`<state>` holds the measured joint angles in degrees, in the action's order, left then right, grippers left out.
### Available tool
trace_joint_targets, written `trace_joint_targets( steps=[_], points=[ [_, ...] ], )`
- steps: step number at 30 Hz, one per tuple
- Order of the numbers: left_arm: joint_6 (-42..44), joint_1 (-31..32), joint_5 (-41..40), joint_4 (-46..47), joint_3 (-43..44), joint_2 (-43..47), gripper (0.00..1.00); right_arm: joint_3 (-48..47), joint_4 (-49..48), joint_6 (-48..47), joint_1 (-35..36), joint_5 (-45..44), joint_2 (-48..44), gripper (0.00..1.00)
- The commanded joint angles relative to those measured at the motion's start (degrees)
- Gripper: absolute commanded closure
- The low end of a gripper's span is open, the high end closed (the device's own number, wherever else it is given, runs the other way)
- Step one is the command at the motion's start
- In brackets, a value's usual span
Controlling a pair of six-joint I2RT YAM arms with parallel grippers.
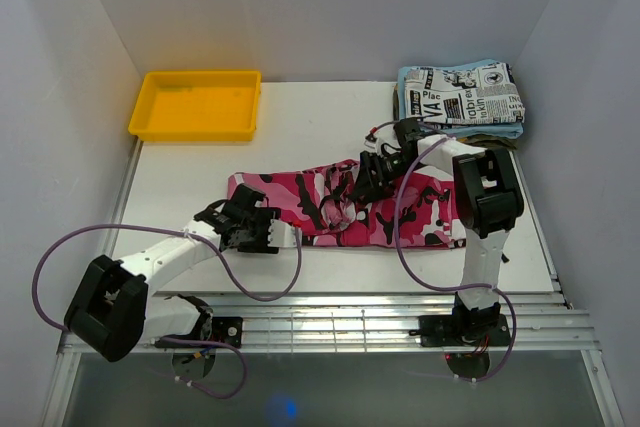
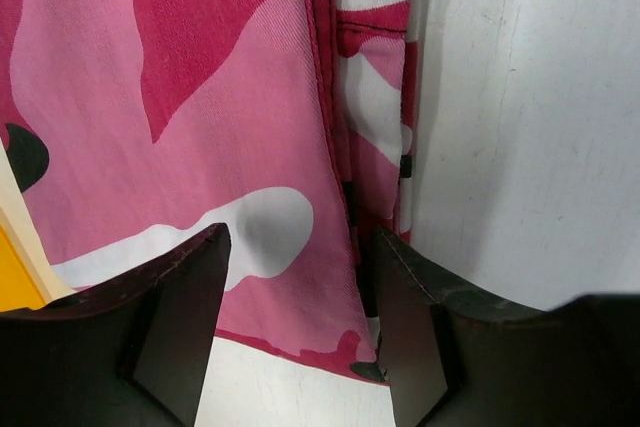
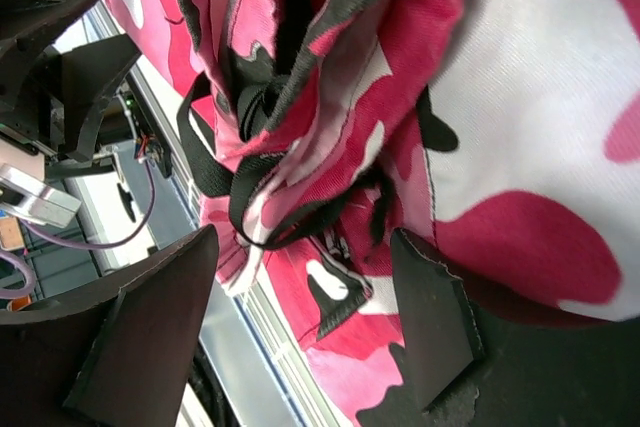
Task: Fold and stack the trousers
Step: Fold the trousers
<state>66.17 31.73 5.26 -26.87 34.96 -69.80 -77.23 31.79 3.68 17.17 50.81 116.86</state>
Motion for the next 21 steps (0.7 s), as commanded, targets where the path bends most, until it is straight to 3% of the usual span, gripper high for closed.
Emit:
trace_joint_targets(
  steps=[1,6,11,17,21],
  points=[
    [-1.04,0.71,-0.42,0.68,0.19,0.28,0.31,-2.22,3.27,-2.8,-0.64,1.4,0.48,0.25],
    [-6.75,0.71,0.55,-1.94,5.97,-0.24,0.29,-2.74,3.8,-3.42,-1.44,4.11,-1.02,0.25],
    [-23.08,-1.92,1.94,-3.79,12.49,-3.23,0.23,-3.1,1.0,0.62,0.14,1.76,-2.07,0.24],
    [-40.83,-13.51,7.48,-6.34,19.52,-5.43,0.17,-5.47,-0.59,6.33,4.88,-5.62,0.47,0.19],
    [-44.98,-20.01,10.11,-7.4,23.22,-6.66,0.16,-7.23,-1.12,8.53,7.43,-7.65,2.06,0.19]
  ],
)
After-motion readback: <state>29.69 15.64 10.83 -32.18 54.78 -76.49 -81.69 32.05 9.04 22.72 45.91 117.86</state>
